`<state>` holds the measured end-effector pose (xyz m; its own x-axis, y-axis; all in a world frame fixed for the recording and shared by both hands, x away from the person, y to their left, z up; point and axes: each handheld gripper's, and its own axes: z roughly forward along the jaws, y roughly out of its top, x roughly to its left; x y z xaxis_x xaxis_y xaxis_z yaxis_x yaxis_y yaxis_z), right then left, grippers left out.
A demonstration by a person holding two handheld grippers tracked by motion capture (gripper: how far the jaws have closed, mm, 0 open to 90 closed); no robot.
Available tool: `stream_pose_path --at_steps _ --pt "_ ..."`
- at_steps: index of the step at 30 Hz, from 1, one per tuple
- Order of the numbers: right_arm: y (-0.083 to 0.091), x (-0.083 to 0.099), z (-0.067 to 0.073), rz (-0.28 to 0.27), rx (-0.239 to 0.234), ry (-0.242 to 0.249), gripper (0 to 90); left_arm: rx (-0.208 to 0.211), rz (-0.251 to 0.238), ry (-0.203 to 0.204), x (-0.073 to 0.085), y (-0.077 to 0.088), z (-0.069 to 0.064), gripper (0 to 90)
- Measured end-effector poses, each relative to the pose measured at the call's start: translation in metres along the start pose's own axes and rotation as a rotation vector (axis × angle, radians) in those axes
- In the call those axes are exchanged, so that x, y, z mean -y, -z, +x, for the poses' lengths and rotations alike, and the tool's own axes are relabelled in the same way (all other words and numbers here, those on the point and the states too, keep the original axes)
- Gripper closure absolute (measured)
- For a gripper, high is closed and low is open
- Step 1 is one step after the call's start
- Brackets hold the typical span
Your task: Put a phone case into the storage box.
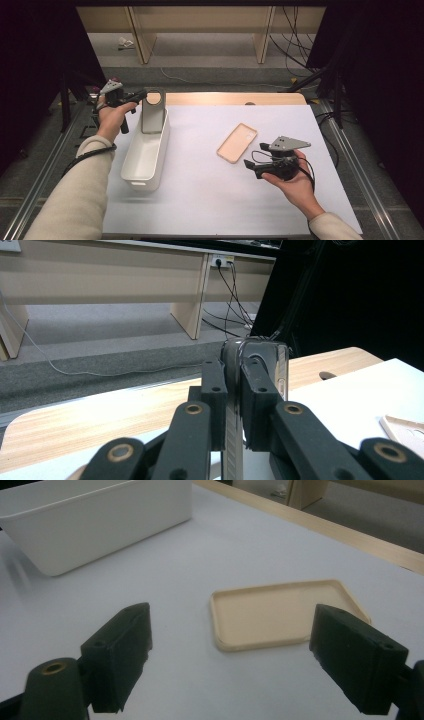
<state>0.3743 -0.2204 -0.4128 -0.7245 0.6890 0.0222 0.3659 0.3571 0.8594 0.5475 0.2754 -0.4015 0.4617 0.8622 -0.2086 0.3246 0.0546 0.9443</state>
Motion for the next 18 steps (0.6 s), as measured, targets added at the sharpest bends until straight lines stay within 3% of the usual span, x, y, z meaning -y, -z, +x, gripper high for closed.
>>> stream_pose_path --at_steps 13,18 --pt "-0.0006 0.0002 0.0005 0.005 -0.002 0.001 17.9 0.003 0.025 0.019 0.0064 -0.0001 0.0028 81.2" --pt "-0.0013 0.0004 0.0011 0.005 -0.004 0.002 17.9 0.0 0.036 0.009 0.0065 0.0 0.0029 81.0"
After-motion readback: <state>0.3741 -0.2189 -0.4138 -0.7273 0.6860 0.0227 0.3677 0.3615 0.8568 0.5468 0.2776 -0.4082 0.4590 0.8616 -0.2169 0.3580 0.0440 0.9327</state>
